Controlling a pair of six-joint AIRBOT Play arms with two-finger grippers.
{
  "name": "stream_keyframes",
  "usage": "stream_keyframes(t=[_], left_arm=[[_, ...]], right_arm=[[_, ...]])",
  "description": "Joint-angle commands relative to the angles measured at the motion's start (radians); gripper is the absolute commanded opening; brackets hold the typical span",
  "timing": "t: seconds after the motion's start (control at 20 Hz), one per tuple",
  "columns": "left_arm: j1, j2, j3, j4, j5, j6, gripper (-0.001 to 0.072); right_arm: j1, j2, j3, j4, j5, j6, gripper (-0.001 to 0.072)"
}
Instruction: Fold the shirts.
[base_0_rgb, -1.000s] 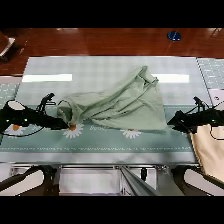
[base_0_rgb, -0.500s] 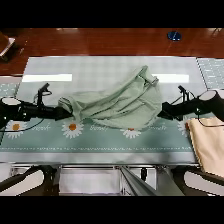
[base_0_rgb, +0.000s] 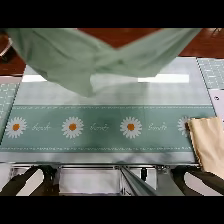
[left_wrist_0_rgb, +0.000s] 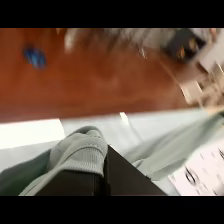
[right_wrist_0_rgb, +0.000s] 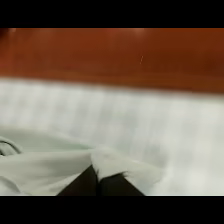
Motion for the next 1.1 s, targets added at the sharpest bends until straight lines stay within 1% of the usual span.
stream_keyframes(t=[0.0,0.1,0.2,0.3,0.35,0.4,0.5,0.65,0.75,0.8,0.85,0.9,0.95,1.05], left_arm=[[0.091,0.141,0.256,0.192,0.079,-0.177,0.0025],[0.162,0.244,0.311,0.377,0.080,-0.253,0.0025],[0.214,0.356,0.319,0.545,0.076,-0.267,0.0025],[0.206,0.449,0.319,0.695,0.034,-0.340,0.0025],[0.190,0.482,0.318,0.755,-0.002,-0.347,0.0025],[0.162,0.513,0.306,0.813,-0.031,-0.355,0.0025],[0.092,0.557,0.250,0.909,-0.077,-0.423,0.0025],[0.001,0.568,0.094,0.900,-0.229,-0.481,0.0025],[-0.026,0.555,-0.082,0.834,-0.317,-0.481,0.0025],[-0.032,0.545,-0.189,0.777,-0.329,-0.480,0.0026],[-0.036,0.530,-0.294,0.718,-0.316,-0.480,0.0026],[-0.042,0.506,-0.407,0.654,-0.274,-0.461,0.0026],[-0.050,0.474,-0.515,0.602,-0.204,-0.433,0.0025],[-0.074,0.389,-0.669,0.557,-0.035,-0.396,0.0026]], right_arm=[[0.003,0.173,0.215,-0.197,-0.008,0.046,0.0018],[0.003,0.285,0.215,-0.292,0.030,0.068,0.0018],[0.003,0.377,0.215,-0.352,0.069,0.075,0.0018],[0.003,0.444,0.214,-0.398,0.130,0.078,0.0018],[0.003,0.470,0.202,-0.423,0.155,0.088,0.0018],[0.003,0.497,0.178,-0.452,0.175,0.099,0.0018],[0.003,0.538,0.100,-0.478,0.197,0.105,0.0018],[0.003,0.558,-0.059,-0.463,0.227,0.109,0.0018],[0.003,0.549,-0.191,-0.439,0.215,0.108,0.0018],[0.003,0.533,-0.261,-0.425,0.212,0.107,0.0018],[0.003,0.509,-0.324,-0.405,0.208,0.102,0.0017],[0.003,0.475,-0.389,-0.376,0.188,0.087,0.0017],[0.003,0.435,-0.443,-0.350,0.154,0.073,0.0016],[0.003,0.311,-0.506,-0.307,0.061,0.051,0.0017]])
